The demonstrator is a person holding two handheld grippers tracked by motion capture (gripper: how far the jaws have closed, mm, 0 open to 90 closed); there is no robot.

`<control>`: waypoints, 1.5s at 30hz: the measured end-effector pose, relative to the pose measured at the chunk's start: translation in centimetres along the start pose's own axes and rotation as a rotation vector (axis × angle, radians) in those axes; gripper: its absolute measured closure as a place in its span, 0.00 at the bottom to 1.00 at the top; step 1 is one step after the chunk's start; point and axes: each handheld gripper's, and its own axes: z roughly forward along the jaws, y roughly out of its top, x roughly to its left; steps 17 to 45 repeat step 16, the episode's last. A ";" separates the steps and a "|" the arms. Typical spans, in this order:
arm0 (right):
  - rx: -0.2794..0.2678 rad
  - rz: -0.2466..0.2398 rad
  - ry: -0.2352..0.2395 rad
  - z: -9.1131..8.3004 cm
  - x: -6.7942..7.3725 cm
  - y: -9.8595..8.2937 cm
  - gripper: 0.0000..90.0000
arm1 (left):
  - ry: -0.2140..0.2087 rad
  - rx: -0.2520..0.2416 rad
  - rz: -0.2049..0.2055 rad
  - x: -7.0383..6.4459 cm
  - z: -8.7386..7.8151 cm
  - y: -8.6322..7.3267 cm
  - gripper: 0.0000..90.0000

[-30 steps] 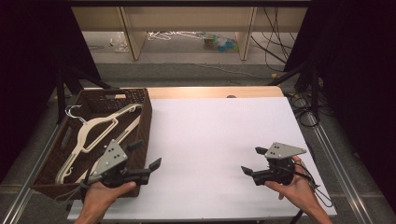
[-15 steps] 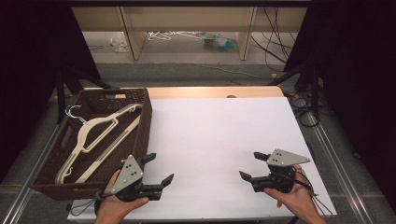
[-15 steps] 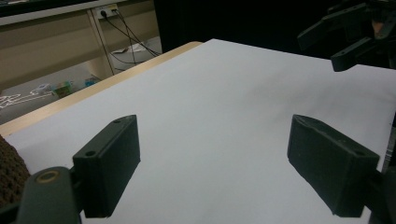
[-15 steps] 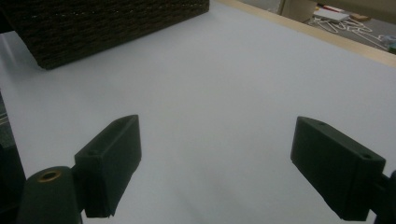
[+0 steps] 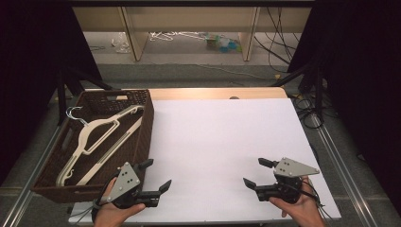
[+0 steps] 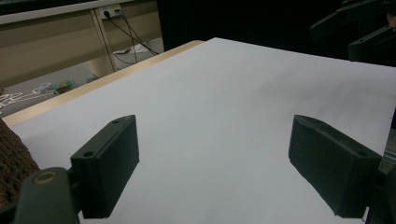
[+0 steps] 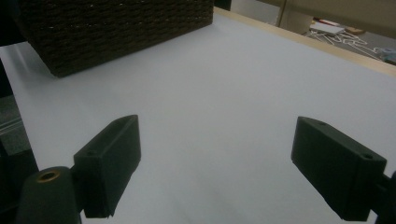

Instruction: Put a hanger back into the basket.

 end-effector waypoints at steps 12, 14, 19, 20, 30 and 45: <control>0.000 -0.013 -0.006 0.4 0.0 -0.2 0.19 | -0.011 0.032 0.002 -0.3 0.3 -0.3 0.18; 0.010 -0.006 -0.005 0.5 0.0 -0.3 0.19 | -0.012 0.036 0.006 -0.4 0.4 -0.4 0.18; 0.005 -0.013 -0.007 0.5 -0.2 -0.4 0.19 | -0.015 0.037 0.015 -0.4 0.5 -0.6 0.18; 0.005 -0.013 -0.007 0.5 -0.2 -0.4 0.19 | -0.015 0.037 0.015 -0.4 0.5 -0.6 0.18; 0.005 -0.013 -0.007 0.5 -0.2 -0.4 0.19 | -0.015 0.037 0.015 -0.4 0.5 -0.6 0.18; 0.005 -0.013 -0.007 0.5 -0.2 -0.4 0.19 | -0.015 0.037 0.015 -0.4 0.5 -0.6 0.18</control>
